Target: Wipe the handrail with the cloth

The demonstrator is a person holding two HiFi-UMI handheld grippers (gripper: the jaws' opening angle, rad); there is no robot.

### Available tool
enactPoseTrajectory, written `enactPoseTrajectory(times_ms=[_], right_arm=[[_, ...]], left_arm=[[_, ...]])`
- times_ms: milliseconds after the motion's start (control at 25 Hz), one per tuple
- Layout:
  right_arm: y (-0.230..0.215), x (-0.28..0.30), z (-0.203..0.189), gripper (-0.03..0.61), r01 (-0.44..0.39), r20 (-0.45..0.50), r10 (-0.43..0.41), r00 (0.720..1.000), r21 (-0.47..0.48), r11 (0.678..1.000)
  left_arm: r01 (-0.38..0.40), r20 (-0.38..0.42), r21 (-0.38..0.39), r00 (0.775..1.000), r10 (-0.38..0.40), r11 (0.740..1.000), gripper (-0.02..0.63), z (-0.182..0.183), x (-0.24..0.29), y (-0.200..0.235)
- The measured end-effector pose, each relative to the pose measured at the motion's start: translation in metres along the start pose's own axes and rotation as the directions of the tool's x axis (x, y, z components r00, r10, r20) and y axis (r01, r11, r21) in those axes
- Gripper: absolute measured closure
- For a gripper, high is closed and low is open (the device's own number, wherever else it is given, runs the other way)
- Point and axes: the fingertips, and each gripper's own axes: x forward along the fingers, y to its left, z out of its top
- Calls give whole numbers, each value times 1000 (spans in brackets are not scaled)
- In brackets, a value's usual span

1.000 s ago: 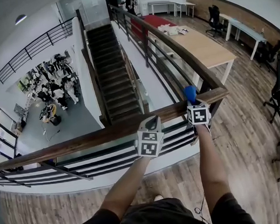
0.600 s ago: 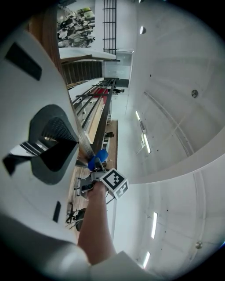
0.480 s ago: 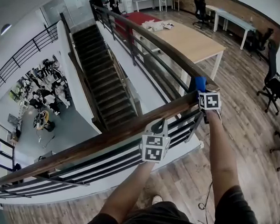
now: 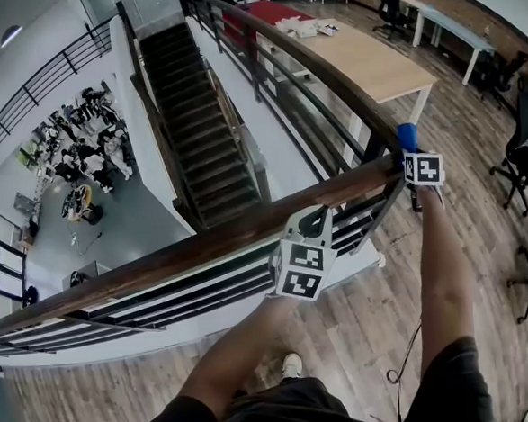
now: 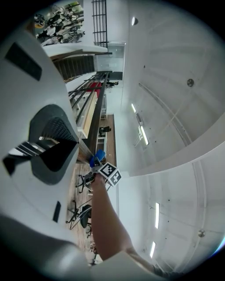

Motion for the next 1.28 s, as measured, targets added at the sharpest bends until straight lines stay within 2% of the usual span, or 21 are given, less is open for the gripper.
enactPoseTrajectory(times_ms=[80, 160, 240, 320, 400, 480, 640, 720, 800, 880, 960, 1040, 1160, 1280], right_arm=[[3, -4, 3, 476, 0, 36, -2, 999, 49, 999], [14, -21, 15, 474, -8, 138, -2, 990, 70, 998], [38, -49, 32, 475, -17, 262, 7, 965, 36, 999], [72, -83, 41, 474, -8, 338, 19, 941, -35, 999], [108, -114, 40, 474, -3, 367, 36, 929, -91, 996], [148, -138, 34, 472, -30, 373, 74, 925, -123, 992], [234, -188, 23, 471, -160, 410, 205, 889, -141, 977], [291, -220, 12, 471, -231, 416, 286, 863, -178, 957], [364, -253, -3, 471, -316, 399, 391, 829, -243, 917], [444, -282, -14, 471, -417, 380, 506, 774, -296, 860], [517, -305, -24, 471, -510, 365, 602, 710, -322, 797], [581, -318, -39, 471, -580, 332, 669, 665, -333, 743], [668, -338, -70, 471, -636, 247, 730, 638, -366, 679], [756, -367, -99, 471, -693, 171, 793, 584, -404, 597]], left_arm=[[-6, 29, -24, 1000, 6, 1000, 610, -1, -9, 8], [-11, 71, -48, 997, 14, 999, 611, -1, -20, 16], [-17, 120, -46, 993, 23, 999, 610, -3, -34, 26], [-30, 161, -21, 986, 33, 999, 610, -10, -52, 37], [-52, 182, -21, 982, 55, 998, 609, -21, -71, 53], [-77, 191, -55, 978, 87, 995, 609, -33, -90, 75], [-143, 197, -78, 968, 156, 987, 609, -51, -131, 106], [-180, 192, -78, 962, 192, 981, 609, -63, -167, 119], [-235, 170, -85, 954, 246, 968, 610, -82, -215, 142], [-303, 136, -111, 939, 317, 946, 609, -103, -267, 178], [-361, 97, -169, 920, 380, 917, 610, -128, -315, 214], [-416, 57, -218, 898, 437, 883, 609, -155, -359, 242], [-531, 15, -223, 836, 548, 817, 609, -198, -426, 276], [-616, -25, -255, 775, 632, 745, 610, -233, -489, 305]])
